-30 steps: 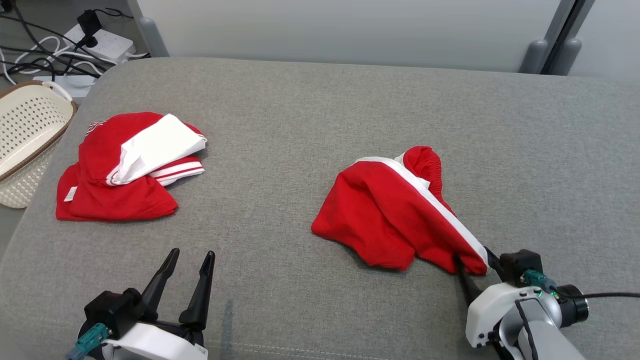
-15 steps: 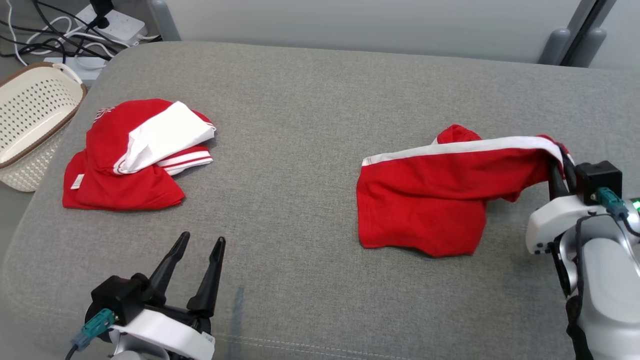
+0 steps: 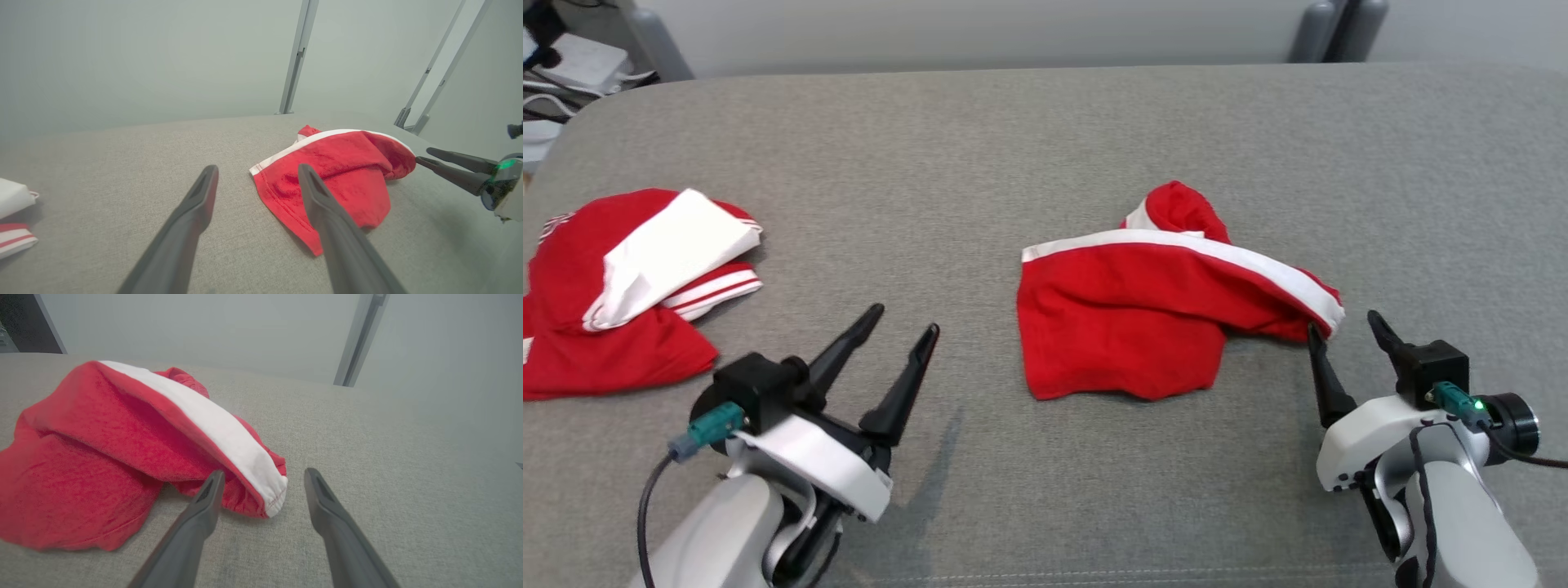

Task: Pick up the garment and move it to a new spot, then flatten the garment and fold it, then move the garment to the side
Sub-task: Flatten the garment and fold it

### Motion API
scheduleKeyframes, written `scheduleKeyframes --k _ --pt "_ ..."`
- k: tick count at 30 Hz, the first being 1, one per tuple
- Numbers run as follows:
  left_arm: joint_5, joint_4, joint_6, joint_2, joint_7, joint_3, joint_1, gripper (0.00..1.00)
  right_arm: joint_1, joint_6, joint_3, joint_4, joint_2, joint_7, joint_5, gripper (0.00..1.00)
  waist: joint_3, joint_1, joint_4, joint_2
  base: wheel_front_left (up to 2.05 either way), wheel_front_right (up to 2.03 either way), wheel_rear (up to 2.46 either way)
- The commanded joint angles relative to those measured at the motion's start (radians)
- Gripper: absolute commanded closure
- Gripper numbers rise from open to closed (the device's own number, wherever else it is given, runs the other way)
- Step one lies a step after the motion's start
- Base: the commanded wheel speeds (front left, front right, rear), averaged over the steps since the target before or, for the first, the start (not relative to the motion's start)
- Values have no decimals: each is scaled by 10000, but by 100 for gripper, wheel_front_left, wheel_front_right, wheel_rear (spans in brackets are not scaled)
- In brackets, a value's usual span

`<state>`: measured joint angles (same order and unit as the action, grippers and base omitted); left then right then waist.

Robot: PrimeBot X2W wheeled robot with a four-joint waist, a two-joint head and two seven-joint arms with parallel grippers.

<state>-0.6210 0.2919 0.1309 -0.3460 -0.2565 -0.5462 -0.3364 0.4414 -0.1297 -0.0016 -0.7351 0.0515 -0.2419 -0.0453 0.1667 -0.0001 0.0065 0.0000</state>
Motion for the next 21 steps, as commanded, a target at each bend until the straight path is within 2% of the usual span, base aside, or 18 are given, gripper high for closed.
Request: scheduleKeyframes --k 1,8,12,19,21 --pt "-325 42 -2 -403 -53 252 -747 0 -175 -10 425 474 -10 -179 180 0 228 1 -585 0 0 0 0" --pt "-1707 1727 -2 -1442 149 -1100 -2753 0 -914 -10 1931 2567 -11 -195 1086 0 980 1 -2155 0 0 0 0" --pt "-1790 2293 -2 -1922 157 -1609 -3514 0 -1220 -10 2474 3748 -11 -196 1364 0 1411 1 -2822 0 0 0 0" --pt "-1637 3424 -2 -2048 116 -2100 -4120 2 -1645 -10 3251 5180 -12 -197 1694 0 1813 1 -3650 0 0 0 0" --pt "-1704 3475 -2 -2046 110 -2146 -4100 3 -1687 -10 3298 5269 -12 -198 1706 0 1840 1 -3694 0 0 0 0"
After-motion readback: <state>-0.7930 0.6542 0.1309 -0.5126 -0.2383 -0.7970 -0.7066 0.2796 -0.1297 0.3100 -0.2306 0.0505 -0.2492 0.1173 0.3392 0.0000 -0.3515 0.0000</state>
